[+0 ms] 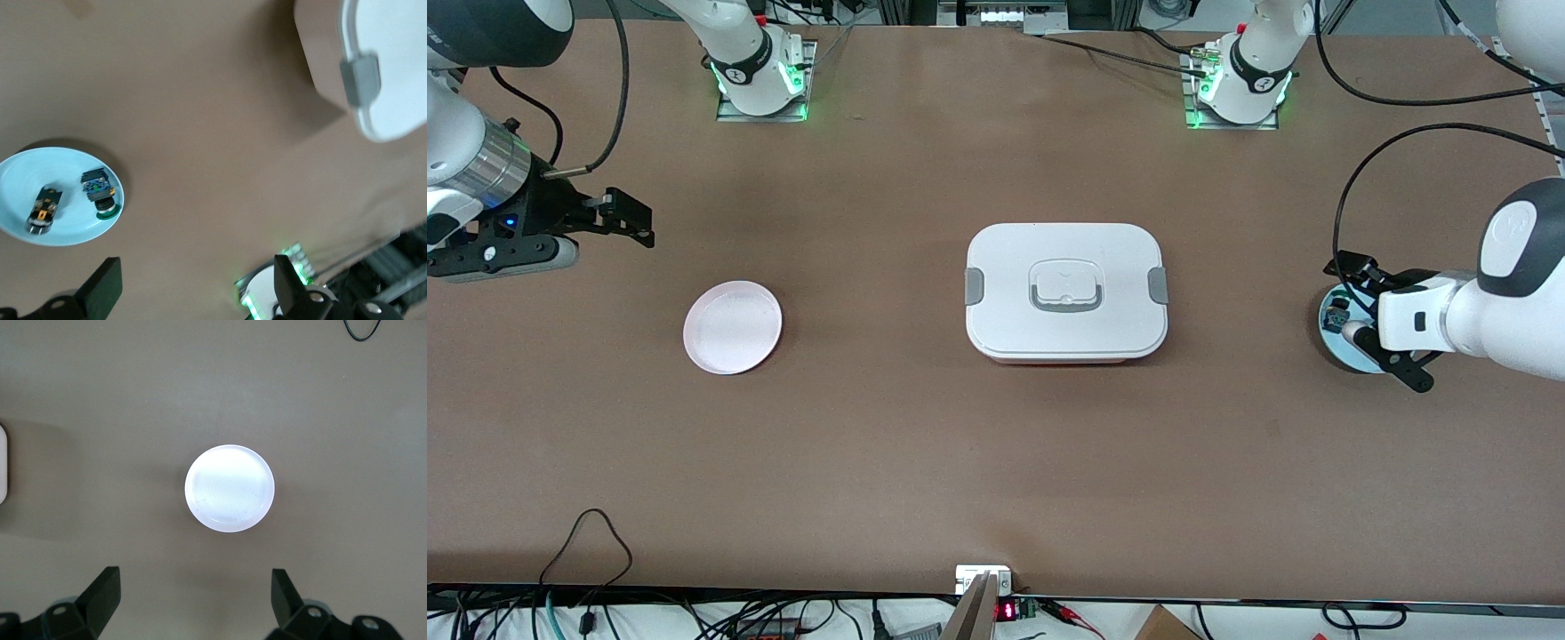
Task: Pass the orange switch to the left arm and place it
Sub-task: 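Open the left gripper to release the switch in the dish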
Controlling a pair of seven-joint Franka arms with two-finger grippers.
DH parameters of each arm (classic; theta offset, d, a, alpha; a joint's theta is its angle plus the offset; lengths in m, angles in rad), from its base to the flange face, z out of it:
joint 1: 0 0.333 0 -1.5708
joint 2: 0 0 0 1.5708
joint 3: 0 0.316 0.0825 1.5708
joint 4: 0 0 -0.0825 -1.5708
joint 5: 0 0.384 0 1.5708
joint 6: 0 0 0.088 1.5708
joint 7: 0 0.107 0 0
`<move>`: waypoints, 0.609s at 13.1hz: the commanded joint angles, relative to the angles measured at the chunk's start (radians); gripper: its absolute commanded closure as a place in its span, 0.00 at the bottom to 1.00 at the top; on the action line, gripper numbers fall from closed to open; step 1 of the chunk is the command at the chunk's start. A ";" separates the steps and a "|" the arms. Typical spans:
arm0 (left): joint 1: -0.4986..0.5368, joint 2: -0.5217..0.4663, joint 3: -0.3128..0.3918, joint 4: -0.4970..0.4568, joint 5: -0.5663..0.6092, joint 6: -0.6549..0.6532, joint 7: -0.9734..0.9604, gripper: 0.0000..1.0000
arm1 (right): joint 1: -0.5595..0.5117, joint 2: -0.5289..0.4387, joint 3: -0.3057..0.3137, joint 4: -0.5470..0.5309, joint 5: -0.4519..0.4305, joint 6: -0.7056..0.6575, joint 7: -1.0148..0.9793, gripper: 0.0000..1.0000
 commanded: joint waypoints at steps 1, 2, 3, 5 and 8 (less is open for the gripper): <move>-0.100 -0.157 0.112 -0.107 -0.045 0.103 -0.271 0.00 | -0.005 -0.004 0.001 0.007 0.014 -0.014 0.010 0.00; -0.109 -0.241 0.146 -0.206 -0.072 0.185 -0.355 0.00 | -0.005 -0.006 0.001 0.007 0.014 -0.014 0.008 0.00; -0.125 -0.336 0.193 -0.310 -0.109 0.285 -0.409 0.00 | -0.005 -0.004 0.001 0.007 0.014 -0.014 0.010 0.00; -0.192 -0.447 0.317 -0.412 -0.146 0.388 -0.408 0.00 | -0.005 -0.004 0.002 0.007 0.014 -0.014 0.010 0.00; -0.263 -0.556 0.384 -0.509 -0.136 0.442 -0.332 0.00 | -0.005 -0.004 0.001 0.007 0.014 -0.014 0.010 0.00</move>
